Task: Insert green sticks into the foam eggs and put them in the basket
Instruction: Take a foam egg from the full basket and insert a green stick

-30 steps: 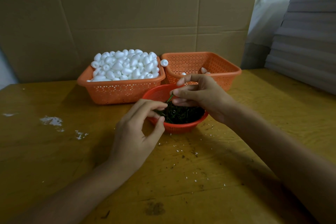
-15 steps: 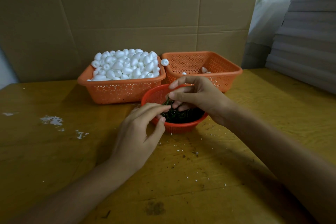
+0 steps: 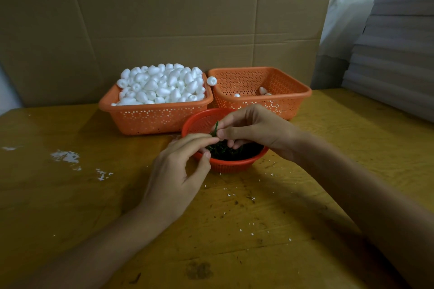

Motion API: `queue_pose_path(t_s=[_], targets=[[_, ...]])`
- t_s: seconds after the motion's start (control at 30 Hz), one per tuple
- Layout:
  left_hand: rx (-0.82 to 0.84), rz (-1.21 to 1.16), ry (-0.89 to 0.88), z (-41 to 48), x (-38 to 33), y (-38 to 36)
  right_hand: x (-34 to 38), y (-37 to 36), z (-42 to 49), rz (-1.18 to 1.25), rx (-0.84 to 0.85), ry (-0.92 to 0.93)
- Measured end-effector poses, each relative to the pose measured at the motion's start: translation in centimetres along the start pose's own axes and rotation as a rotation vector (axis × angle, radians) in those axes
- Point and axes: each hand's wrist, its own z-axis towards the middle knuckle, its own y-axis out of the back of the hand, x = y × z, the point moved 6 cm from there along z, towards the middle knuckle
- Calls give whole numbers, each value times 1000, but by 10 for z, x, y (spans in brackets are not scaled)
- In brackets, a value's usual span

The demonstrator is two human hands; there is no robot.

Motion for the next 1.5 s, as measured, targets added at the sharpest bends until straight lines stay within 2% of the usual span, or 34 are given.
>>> queue_pose_path(t_s=[0.43, 0.73, 1.07, 1.23, 1.33, 1.43, 1.5], targets=[[22, 39, -5, 0, -3, -2, 3, -3, -3, -12, 31, 29], [68, 74, -35, 0, -6, -5, 4, -11, -3, -95, 111, 27], [58, 119, -97, -2, -10, -6, 1, -7, -2, -70, -8, -30], [-56, 92, -167, 2, -14, 5, -1, -8, 1, -76, -72, -59], [-170, 93, -141, 17, -10, 20, -3, -10, 2, -68, -86, -84], [-273, 209, -126, 45, -6, 36, -3, -12, 2, -71, -85, -93], [-279, 265, -86, 73, 3, 47, -3, -14, 2, -77, -83, -95]])
